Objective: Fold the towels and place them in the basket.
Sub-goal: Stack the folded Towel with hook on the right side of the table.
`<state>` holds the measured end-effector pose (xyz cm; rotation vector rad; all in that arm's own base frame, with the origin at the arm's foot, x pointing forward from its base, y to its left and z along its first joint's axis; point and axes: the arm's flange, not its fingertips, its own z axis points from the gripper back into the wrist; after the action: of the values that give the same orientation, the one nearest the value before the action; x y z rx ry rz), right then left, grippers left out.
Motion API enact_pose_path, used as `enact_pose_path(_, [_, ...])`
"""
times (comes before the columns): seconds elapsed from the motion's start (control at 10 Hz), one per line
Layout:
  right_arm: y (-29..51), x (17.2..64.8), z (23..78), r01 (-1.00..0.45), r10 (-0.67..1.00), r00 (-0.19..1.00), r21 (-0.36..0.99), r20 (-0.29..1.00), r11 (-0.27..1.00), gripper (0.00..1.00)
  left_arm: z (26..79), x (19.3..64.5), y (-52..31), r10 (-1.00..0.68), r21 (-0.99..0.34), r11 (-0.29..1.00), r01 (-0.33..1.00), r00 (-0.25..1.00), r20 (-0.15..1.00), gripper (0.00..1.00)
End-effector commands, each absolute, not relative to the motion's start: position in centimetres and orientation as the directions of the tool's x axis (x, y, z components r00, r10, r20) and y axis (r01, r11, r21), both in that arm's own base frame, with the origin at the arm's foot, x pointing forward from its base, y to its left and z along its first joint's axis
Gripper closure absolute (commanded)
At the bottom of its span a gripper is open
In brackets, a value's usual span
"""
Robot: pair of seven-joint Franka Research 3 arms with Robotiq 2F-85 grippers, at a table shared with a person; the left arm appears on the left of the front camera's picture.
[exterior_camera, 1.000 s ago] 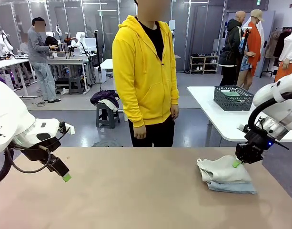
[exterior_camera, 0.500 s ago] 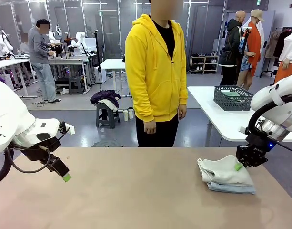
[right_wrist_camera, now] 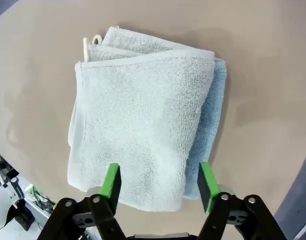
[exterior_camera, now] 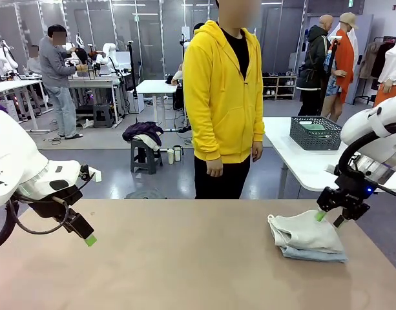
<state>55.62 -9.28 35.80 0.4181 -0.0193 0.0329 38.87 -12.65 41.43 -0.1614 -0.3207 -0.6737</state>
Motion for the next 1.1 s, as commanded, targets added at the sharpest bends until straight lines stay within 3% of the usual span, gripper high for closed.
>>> enact_pose_path(0.0, [-8.2, 54.9, 37.6, -0.022, 0.007, 0.999, 0.341, 0.044, 0.94, 0.0, 41.5, 39.0, -12.8, -0.582, -0.034, 0.779, 0.626, 0.742, 0.333, 0.0])
enact_pose_path(0.3, [-6.9, 55.3, 39.0, -0.035, 0.02, 0.998, 0.3, 0.051, 0.953, 0.0, 41.5, 39.0, -12.8, -0.582, -0.034, 0.779, 0.626, 0.742, 0.333, 0.0])
enact_pose_path(0.4, [-8.3, 55.5, 38.9, -0.055, 0.038, 0.998, 0.354, 0.055, 0.934, 0.0, 41.5, 39.0, -12.8, -0.582, -0.034, 0.779, 0.626, 0.742, 0.333, 0.0])
enact_pose_path(1.0, [-8.3, 55.5, 38.9, -0.055, 0.038, 0.998, 0.354, 0.055, 0.934, 0.0, 41.5, 39.0, -12.8, -0.582, -0.034, 0.779, 0.626, 0.742, 0.333, 0.0])
